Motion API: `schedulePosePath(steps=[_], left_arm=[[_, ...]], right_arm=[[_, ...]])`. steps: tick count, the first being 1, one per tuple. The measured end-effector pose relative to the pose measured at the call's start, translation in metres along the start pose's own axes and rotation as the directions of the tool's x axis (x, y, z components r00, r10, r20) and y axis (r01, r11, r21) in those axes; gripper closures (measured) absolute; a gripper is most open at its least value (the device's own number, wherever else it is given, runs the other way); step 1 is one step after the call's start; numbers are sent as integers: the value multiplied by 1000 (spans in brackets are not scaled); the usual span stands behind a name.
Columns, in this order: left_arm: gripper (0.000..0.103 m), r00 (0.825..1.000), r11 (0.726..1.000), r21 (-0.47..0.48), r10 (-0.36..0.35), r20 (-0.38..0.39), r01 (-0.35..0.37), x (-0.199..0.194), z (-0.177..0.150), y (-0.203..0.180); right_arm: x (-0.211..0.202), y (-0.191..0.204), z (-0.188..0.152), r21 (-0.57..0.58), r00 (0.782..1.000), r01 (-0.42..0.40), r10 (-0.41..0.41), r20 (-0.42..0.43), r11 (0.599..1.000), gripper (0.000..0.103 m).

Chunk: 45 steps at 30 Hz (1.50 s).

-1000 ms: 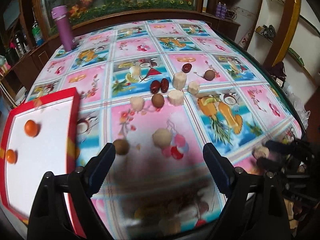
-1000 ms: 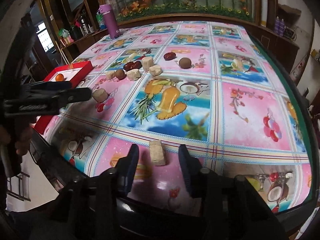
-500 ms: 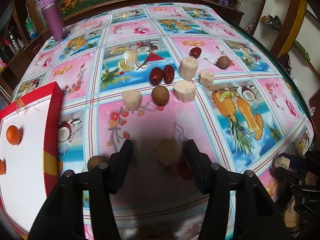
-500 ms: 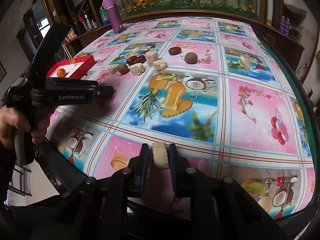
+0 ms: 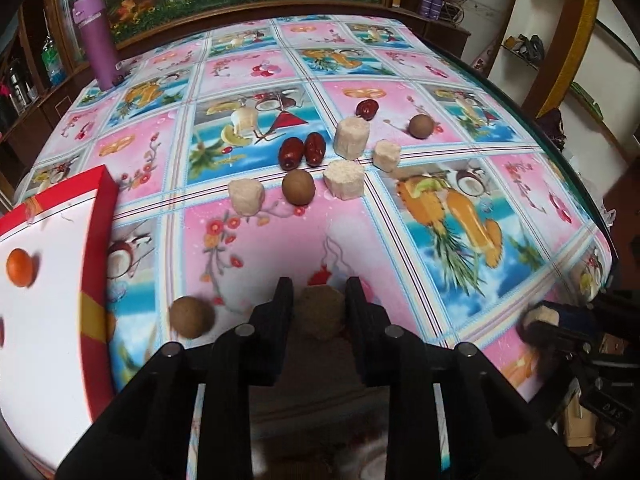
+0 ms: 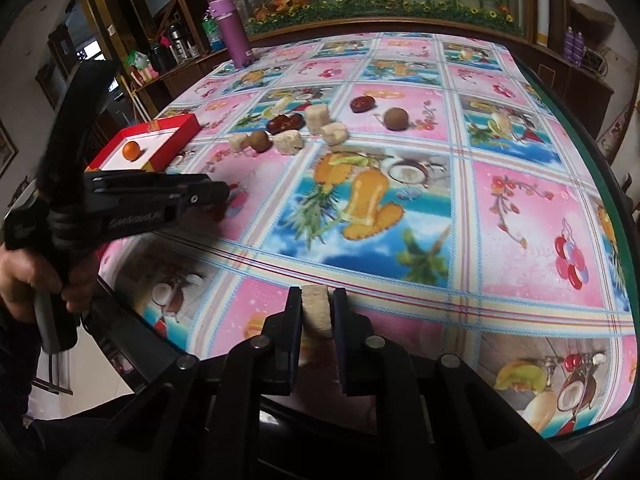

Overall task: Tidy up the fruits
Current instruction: 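Grasp a white cube with the right gripper while the left gripper grasps a beige cube, then carry both cubes onto the white tray and open both grippers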

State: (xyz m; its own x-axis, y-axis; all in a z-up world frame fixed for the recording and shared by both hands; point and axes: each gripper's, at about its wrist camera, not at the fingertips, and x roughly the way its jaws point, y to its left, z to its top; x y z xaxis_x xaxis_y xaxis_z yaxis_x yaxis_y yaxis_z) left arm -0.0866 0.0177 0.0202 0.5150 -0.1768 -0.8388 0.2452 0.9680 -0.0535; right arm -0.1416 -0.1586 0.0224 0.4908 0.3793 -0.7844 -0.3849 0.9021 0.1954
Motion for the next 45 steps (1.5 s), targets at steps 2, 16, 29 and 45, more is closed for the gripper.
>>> schedulePosePath(steps=[2, 16, 29, 45], left_arm=[[74, 1000, 1000, -13, -2, 29, 2, -16, -5, 2], [74, 950, 933, -299, 260, 175, -201, -126, -69, 126], [74, 911, 833, -450, 402, 94, -322, -118, -93, 234], [74, 923, 820, -458, 384, -2, -342, -82, -94, 259]], right_arm=[[1, 9, 9, -9, 1000, -26, 27, 3, 1000, 90], [46, 155, 98, -211, 970, -231, 241, 19, 950, 90], [136, 269, 144, -260, 961, -275, 262, -85, 926, 90], [174, 292, 140, -228, 951, -276, 230, -206, 934, 90]])
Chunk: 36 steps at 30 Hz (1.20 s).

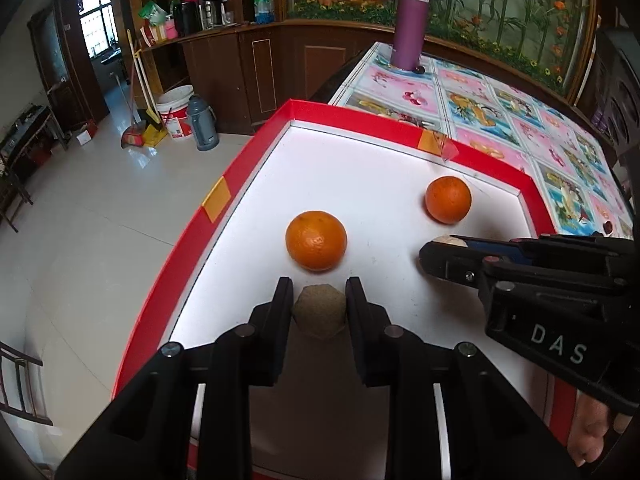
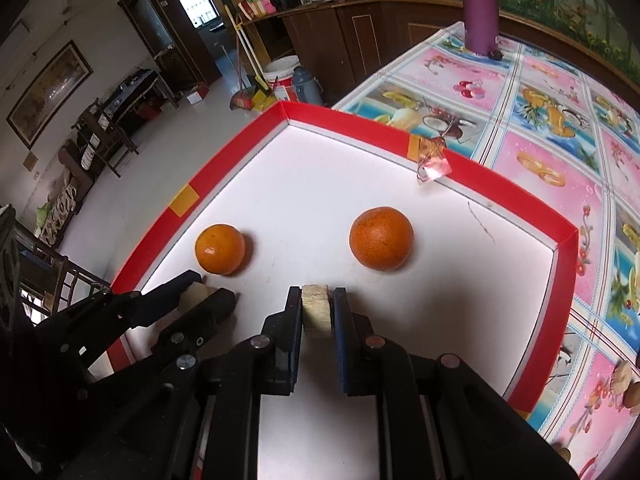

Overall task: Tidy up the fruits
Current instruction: 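Carry both cubes onto the white tray and open both grippers, then move both tools back over the remaining fruits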

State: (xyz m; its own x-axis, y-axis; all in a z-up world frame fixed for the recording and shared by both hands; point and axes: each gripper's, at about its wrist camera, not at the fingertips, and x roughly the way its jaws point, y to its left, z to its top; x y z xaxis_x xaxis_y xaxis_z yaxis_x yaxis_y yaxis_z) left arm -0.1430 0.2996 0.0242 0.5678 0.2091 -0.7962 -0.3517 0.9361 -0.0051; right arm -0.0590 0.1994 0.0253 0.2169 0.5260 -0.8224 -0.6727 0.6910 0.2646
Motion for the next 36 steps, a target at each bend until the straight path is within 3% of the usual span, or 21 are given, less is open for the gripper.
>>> schedulePosePath(steps=[6, 9, 12, 18, 20, 23, 26, 31, 36], left_arm=[[74, 1000, 999, 15, 29, -6, -28, 3, 1, -3], [69, 999, 999, 20, 49, -8, -49, 3, 2, -3], [46, 998, 998, 11, 69, -10, -69, 0, 2, -1], [43, 997, 998, 17, 66, 28, -66, -22, -1, -6], [42, 997, 998, 21, 55, 47, -56, -32, -3, -11], [31, 997, 999, 39, 13, 78, -16, -48, -8, -26], [30, 993, 995, 89, -60, 100, 51, -64, -14, -53], [30, 979, 964, 210, -187, 86, 166, -78, -21, -109], [30, 972, 934, 289, -231, 48, 208, -79, -29, -155]], right_arm=[[-2, 2, 1, -23, 1000, 1, -1, -24, 1000, 85], [-7, -1, 1, -3, 1000, -25, 25, -16, 1000, 54], [-24, -7, -1, -2, 998, -52, 52, 38, 999, 52], [-71, -43, -16, 71, 988, -81, 71, 133, 994, 52], [-91, -62, -27, 97, 985, -69, 53, 165, 993, 52], [-127, -104, -54, 174, 978, -51, 14, 210, 983, 52], [-160, -139, -80, 247, 969, -5, -56, 239, 969, 52], [-202, -198, -128, 378, 952, 83, -186, 245, 922, 48], [-227, -240, -171, 459, 929, 157, -289, 233, 875, 48]])
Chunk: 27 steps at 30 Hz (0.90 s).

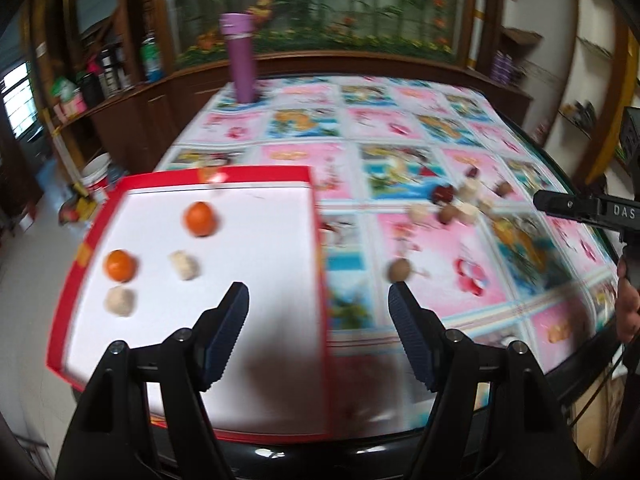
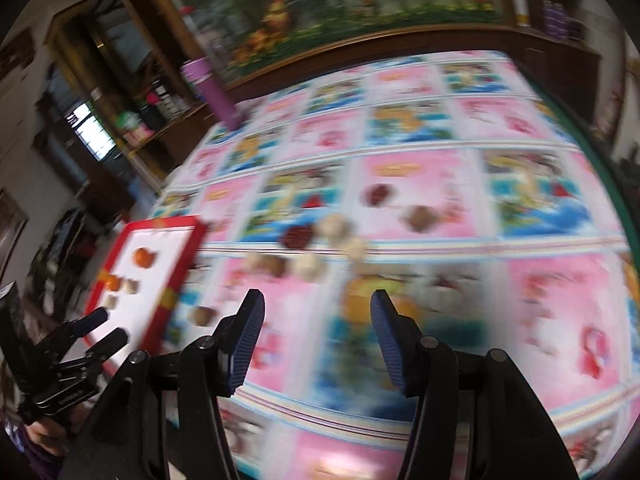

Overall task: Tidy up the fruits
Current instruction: 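Move both tools back over the remaining fruits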

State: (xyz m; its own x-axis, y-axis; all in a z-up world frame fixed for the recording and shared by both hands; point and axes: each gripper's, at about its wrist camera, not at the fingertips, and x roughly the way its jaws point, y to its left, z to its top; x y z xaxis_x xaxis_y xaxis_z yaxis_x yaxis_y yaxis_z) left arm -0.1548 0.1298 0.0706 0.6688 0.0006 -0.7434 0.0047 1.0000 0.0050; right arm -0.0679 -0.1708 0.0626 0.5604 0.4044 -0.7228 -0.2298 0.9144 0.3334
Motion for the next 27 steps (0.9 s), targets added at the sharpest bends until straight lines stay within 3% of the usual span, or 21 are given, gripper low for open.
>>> schedulePosePath(steps=[4, 9, 18, 21, 27], left_arm=[[30, 1000, 998, 52, -22, -21, 23, 3, -4, -27], [30, 997, 996, 79, -41, -69, 47, 13, -9, -46], [30, 992, 994, 95, -37, -119, 48, 38, 6, -56], [30, 990, 993, 104, -47, -137, 62, 48, 11, -57], [30, 984, 990, 106, -71, -165, 89, 59, 16, -58]], right_arm=[[-2, -33, -10, 52, 1000, 9, -8, -13, 999, 48], [12, -33, -16, 28, 999, 3, -1, -39, 1000, 48], [51, 4, -6, -87, 991, -83, 73, -116, 993, 48], [66, 23, 0, -158, 993, -60, 44, -106, 986, 49], [94, 34, 10, -186, 988, -67, 40, -146, 980, 62]])
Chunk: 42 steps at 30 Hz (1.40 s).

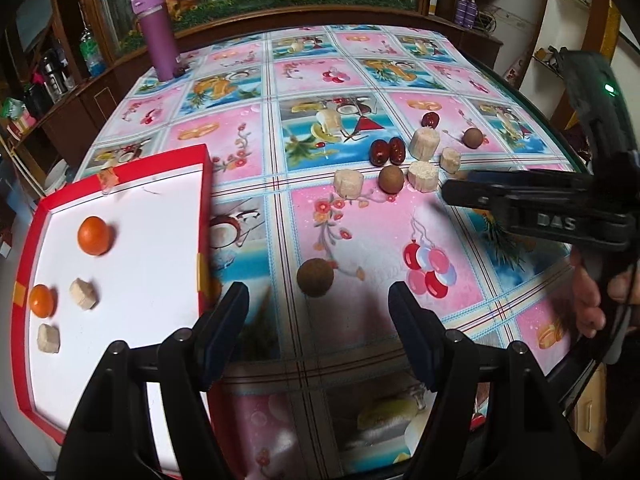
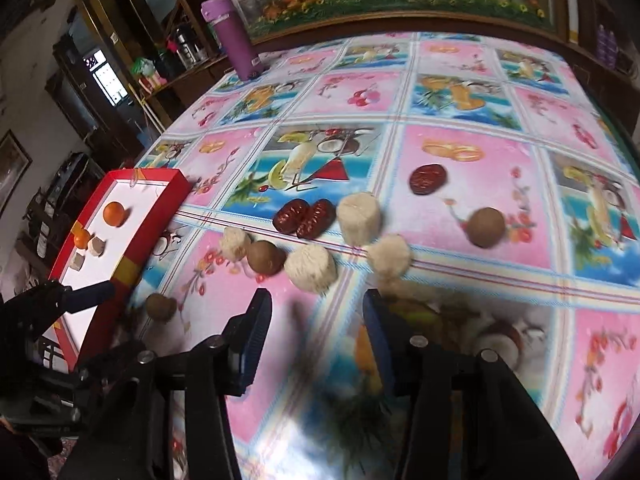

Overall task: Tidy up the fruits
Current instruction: 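Move both tools back over the remaining fruits, then grasp a round white rice cake with the right gripper while the left grasps a brown round fruit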

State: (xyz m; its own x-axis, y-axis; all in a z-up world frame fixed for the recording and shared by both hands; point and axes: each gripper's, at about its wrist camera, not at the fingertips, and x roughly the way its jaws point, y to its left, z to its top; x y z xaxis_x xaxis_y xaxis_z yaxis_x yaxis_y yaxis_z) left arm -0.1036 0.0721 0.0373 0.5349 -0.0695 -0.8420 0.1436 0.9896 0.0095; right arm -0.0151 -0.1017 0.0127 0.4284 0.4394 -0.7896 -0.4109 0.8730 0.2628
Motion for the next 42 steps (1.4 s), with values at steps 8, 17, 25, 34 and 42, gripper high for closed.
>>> schedulePosePath(steps=[8, 17, 25, 34, 42], left_arm=[[32, 1000, 1000, -16, -21, -23, 21, 13, 6, 5], [49, 995, 996, -37, -80, -60, 78, 30, 8, 9], [69, 995, 994, -58, -93, -45, 91, 31, 8, 14], [79, 994, 993, -48, -106, -30, 104, 28, 2, 9], [79, 991, 991, -68, -114, 69, 119, -10, -2, 17]], right_arm=[[8, 7, 9, -37, 1000, 26, -26, 7, 999, 69], [13, 13, 12, -76, 998, 66, -64, 27, 995, 73], [10, 12, 9, -64, 997, 71, -68, 45, 995, 76], [0, 16, -4, -53, 997, 78, -76, 33, 996, 76], [-31, 59, -1, -121, 996, 23, -13, 83, 992, 76]])
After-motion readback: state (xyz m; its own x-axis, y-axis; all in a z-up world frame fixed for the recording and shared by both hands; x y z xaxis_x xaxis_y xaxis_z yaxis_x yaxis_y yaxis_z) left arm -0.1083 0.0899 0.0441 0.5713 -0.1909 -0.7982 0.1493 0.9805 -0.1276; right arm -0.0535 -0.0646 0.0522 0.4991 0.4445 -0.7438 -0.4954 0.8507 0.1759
